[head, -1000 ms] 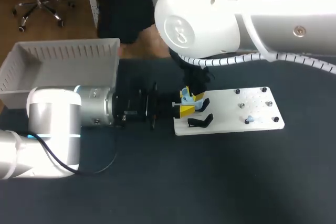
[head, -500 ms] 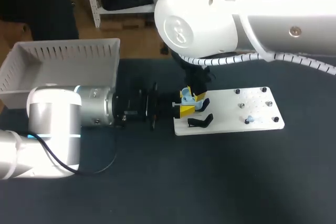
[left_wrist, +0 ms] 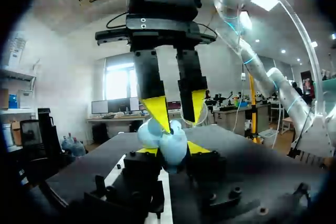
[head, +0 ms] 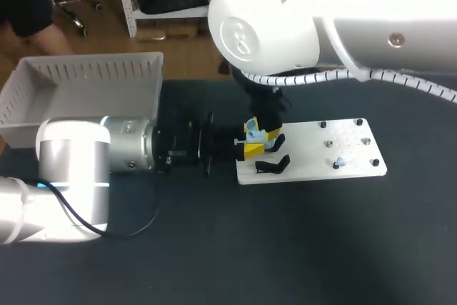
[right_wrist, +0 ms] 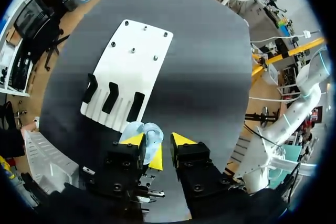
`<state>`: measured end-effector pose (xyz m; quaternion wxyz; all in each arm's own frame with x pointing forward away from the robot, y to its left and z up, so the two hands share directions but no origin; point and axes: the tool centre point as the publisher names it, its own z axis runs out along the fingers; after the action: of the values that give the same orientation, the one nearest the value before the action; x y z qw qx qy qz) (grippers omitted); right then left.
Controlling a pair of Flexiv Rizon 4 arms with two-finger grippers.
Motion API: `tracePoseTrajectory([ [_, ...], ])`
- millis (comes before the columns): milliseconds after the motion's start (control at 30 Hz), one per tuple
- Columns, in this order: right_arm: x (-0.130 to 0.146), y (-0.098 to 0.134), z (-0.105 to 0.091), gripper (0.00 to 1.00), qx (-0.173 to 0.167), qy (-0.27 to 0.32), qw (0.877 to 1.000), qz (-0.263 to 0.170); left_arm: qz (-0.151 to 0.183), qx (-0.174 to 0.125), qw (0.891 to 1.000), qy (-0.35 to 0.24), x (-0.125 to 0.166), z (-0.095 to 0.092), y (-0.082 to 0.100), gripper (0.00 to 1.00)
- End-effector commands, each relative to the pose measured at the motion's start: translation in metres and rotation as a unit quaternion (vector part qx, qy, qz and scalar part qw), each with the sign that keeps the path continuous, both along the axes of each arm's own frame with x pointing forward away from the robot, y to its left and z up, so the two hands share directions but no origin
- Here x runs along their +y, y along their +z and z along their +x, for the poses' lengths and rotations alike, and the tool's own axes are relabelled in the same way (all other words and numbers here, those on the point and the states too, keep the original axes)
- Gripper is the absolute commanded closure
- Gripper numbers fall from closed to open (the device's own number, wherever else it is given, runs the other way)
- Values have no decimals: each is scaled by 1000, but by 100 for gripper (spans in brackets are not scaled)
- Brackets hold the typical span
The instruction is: Pick up each earbud case from the left stands, insert the matching earbuds, close the lid, and place the case in the box.
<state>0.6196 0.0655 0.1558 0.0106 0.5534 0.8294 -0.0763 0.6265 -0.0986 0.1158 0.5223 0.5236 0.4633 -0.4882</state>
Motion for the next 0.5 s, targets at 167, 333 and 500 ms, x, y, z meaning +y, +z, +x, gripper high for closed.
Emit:
tracePoseTrajectory([
  [167,-7,17,-14,58,-26,4,999,26,-2,-2,1000,2,-1,-3,0,100],
  [333,-21,37,-27,59,-72,33,995,67,-2,-2,1000,2,-1,-3,0,100],
  [500,-48,37,-41,50,-121,111,982,88,-2,-2,1000,2,-1,-3,0,100],
])
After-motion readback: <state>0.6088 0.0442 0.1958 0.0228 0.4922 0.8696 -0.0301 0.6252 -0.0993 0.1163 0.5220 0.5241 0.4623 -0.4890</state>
